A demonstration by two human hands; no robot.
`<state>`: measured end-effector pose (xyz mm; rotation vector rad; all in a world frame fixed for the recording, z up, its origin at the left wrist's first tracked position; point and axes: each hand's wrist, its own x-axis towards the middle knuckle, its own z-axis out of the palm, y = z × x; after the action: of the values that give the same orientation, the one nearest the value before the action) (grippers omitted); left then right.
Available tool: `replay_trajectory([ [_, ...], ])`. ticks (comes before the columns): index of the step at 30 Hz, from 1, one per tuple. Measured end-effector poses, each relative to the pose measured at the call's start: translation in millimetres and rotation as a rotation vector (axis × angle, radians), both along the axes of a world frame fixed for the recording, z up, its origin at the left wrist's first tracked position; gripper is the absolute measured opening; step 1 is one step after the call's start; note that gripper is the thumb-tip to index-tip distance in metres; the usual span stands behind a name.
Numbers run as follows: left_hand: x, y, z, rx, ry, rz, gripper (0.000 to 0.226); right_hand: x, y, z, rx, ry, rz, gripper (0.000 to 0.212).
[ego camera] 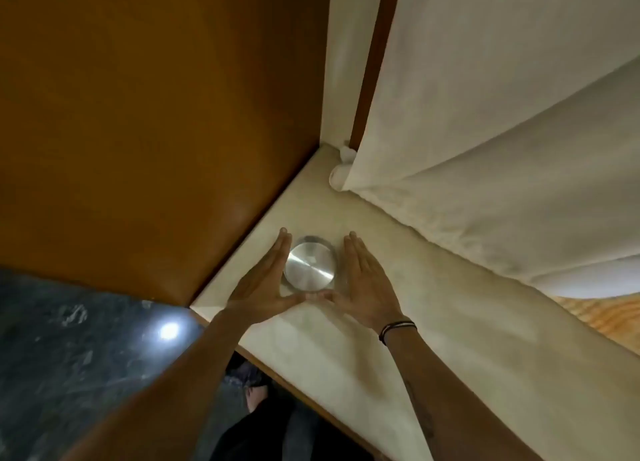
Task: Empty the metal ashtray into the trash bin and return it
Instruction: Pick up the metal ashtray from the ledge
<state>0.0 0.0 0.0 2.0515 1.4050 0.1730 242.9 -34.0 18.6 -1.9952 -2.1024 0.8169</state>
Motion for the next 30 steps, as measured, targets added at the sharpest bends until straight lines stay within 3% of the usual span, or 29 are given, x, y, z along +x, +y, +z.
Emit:
replay_trajectory([
  [4, 10.1, 3.7, -9.0, -0.106, -0.038, 0.068, 0.156, -5.7, 6.3, -17.8, -0.086, 0.063, 0.032, 0.141],
  [7, 19.9, 8.0, -13.1, -0.156, -0.148, 0.172, 0.153, -13.5, 9.2, -29.4, -0.088, 0.182, -0.057, 0.135],
  [13, 19.3, 15.4, -14.9, -0.264, -0.375, 0.289, 0.128, -15.8, 9.6, -29.9, -0.14, 0.493, -0.253, 0.132],
  [18, 12.7, 17.8, 1.8, -0.384, -0.591, 0.332, 0.091, -4.6, 8.1, -16.7, -0.139, 0.667, -0.265, 0.102],
  [22, 11.0, 6.2, 27.1, -0.485, -0.707, 0.403, 0.09, 2.1, 0.0, 3.2, -0.068, 0.721, -0.293, 0.089],
  [30, 9.8, -34.6, 70.4, -0.5, -0.804, 0.513, 0.079, 7.3, -32.1, 36.3, -0.096, 0.872, -0.315, 0.092],
])
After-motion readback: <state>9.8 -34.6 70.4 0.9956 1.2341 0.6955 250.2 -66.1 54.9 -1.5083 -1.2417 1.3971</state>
